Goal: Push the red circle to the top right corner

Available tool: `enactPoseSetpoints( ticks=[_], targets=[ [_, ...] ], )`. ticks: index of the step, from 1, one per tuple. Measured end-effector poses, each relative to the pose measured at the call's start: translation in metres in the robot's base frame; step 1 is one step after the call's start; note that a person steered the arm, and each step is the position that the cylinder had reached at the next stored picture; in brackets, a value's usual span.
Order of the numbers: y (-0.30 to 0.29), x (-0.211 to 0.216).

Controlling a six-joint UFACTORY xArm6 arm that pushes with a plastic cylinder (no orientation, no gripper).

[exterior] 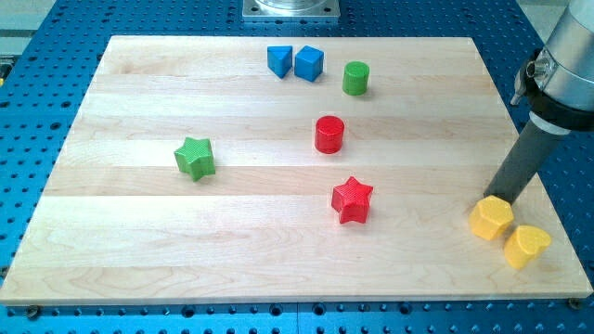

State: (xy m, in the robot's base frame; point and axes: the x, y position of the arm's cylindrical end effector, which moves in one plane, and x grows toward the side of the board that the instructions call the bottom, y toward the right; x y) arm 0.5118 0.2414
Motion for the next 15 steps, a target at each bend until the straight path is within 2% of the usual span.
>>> enactPoseSetpoints(
  ticks=[2,5,8,9,10,11,12,13,14,15],
  targets=[
    [-0.030,-0.024],
    [-0.245,-0.063],
    [-0.179,-0.079],
    [-0.214,-0.079],
    [-0.189,-0.096],
    [-0.087,-0.104],
    [-0.071,-0.133],
    [-0.103,-0.059],
    [-0.136,-0.110],
    [-0.085,-0.154]
  ],
)
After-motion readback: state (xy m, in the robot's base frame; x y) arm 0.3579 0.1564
